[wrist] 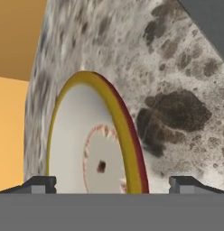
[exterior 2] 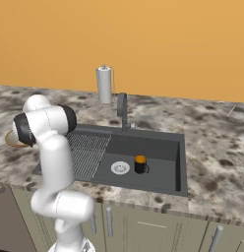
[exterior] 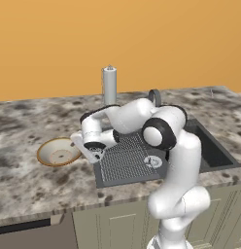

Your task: Pick the mug and place it in the sink. Pick the bowl and place it in the open cabinet and then close the cabinet.

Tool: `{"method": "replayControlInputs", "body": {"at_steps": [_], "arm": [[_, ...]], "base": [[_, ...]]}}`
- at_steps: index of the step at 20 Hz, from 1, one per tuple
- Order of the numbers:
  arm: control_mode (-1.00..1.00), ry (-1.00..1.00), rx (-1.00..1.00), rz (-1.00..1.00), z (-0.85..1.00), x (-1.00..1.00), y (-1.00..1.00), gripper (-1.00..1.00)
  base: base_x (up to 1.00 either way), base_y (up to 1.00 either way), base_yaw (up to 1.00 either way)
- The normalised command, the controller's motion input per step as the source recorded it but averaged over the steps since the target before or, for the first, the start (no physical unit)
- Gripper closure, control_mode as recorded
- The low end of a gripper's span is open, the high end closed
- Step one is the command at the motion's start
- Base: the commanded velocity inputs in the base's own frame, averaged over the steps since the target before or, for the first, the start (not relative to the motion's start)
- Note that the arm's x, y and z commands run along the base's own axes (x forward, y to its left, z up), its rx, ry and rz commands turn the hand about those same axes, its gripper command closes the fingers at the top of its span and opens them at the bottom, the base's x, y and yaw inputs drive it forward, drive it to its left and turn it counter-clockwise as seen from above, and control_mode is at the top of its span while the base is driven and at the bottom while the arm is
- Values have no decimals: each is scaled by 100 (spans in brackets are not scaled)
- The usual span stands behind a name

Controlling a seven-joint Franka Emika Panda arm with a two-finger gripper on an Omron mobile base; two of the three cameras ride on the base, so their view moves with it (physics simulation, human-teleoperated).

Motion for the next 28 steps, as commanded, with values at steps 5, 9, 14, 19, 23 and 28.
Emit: {"method": "replayControlInputs", "body": {"at_steps": [5,9,14,19,23,28], "arm": [[-100,0,0,0,-16,27,22,-100],[-100,0,0,0,-16,24,19,-100],[-100,0,0,1,-24,13,5,-100],[-100,0,0,3,-20,0,0,-100],[-100,-1,0,3,-8,0,8,-100],[-100,-2,0,4,-6,-3,11,-100]], "base": [[0,0,0],[0,0,0],[0,0,0],[0,0,0],[0,0,0],[0,0,0]]}}
